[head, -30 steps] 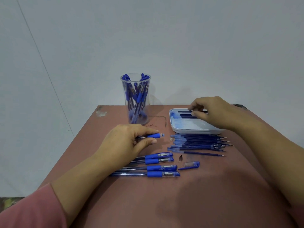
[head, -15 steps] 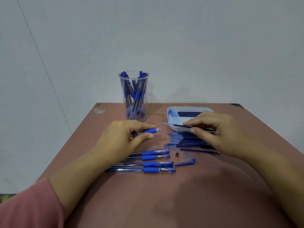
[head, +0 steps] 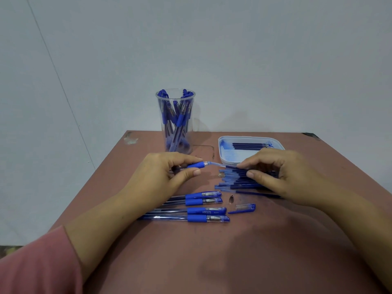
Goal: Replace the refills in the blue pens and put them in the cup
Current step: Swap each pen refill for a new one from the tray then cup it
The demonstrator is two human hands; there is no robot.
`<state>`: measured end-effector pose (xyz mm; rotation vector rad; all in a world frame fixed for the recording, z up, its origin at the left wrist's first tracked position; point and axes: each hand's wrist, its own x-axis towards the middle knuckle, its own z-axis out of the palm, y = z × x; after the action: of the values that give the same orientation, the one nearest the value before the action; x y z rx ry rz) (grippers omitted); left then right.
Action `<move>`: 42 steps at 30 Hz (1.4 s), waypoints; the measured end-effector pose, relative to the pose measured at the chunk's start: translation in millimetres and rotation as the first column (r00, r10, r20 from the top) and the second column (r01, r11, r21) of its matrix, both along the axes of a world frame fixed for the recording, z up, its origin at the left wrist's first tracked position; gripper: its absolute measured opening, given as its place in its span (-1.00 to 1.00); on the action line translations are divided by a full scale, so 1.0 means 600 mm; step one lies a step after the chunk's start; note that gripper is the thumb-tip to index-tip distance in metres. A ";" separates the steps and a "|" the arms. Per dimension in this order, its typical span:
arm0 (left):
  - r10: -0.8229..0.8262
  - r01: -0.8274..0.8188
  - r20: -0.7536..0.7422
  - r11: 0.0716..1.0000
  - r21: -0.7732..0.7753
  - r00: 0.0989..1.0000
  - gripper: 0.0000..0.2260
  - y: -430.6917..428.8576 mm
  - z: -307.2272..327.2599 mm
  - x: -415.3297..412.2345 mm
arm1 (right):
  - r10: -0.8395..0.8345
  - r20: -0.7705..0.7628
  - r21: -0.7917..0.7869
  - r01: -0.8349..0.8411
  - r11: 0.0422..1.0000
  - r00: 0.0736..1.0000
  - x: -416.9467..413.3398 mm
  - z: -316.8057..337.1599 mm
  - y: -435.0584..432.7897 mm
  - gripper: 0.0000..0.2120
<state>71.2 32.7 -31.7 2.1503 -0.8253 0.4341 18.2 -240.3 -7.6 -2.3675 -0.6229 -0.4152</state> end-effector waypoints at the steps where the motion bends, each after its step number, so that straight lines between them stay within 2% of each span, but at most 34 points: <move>1: 0.000 0.000 -0.002 1.000 0.006 1.000 -0.70 0.000 0.000 0.000 | 0.004 0.004 -0.007 -0.004 1.000 1.000 0.002 -0.002 -0.001 -0.68; 5: -0.017 0.009 0.059 0.989 0.147 0.998 -0.69 0.002 0.005 -0.001 | -0.004 0.091 -0.073 0.011 0.997 0.996 0.007 -0.005 0.000 -0.77; 9: -0.049 0.037 0.056 0.977 0.211 0.997 -0.74 -0.002 0.003 -0.005 | 0.056 0.086 -0.163 -0.042 0.986 0.995 0.012 -0.014 0.025 -0.70; 12: -0.044 0.028 0.075 0.978 0.207 0.996 -0.72 -0.002 0.003 -0.006 | 0.041 0.098 -0.163 -0.024 0.986 0.994 0.011 -0.014 0.029 -0.67; 15: -0.043 0.026 0.086 0.981 0.193 0.995 -0.68 -0.001 0.006 -0.007 | -0.002 0.141 -0.137 0.022 0.990 0.990 0.008 -0.007 0.015 -0.76; 19: -0.056 0.042 0.069 0.980 0.196 0.996 -0.68 -0.003 0.006 -0.008 | 0.012 0.119 -0.118 0.002 0.993 0.993 0.011 -0.015 0.029 -0.86; 24: -0.057 0.044 0.073 0.984 0.173 0.996 -0.66 -0.002 0.007 -0.008 | 0.037 0.114 -0.133 -0.022 0.991 0.993 0.008 -0.015 0.036 -0.70; 31: -0.067 0.057 0.056 0.984 0.171 0.996 -0.64 -0.004 0.006 -0.010 | -0.011 0.108 -0.062 0.018 0.998 0.994 0.009 -0.021 0.041 -0.85; 36: -0.059 0.050 0.054 0.987 0.150 0.997 -0.67 -0.004 0.006 -0.008 | -0.006 0.120 -0.025 0.009 1.000 0.993 0.006 -0.022 0.055 -0.72; 40: -0.061 0.052 0.053 0.985 0.164 0.997 -0.69 -0.004 0.005 -0.008 | -0.005 0.081 -0.022 0.006 1.000 0.997 0.006 -0.021 0.059 -0.79; 42: -0.059 0.049 0.055 0.986 0.160 0.997 -0.68 -0.003 0.006 -0.008 | -0.007 0.059 -0.033 0.009 0.999 0.998 0.006 -0.017 0.056 -0.76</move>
<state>66.6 30.7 -28.4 2.2642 -0.9780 0.4181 21.8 -206.6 -17.8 -2.3971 -0.6526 -0.4834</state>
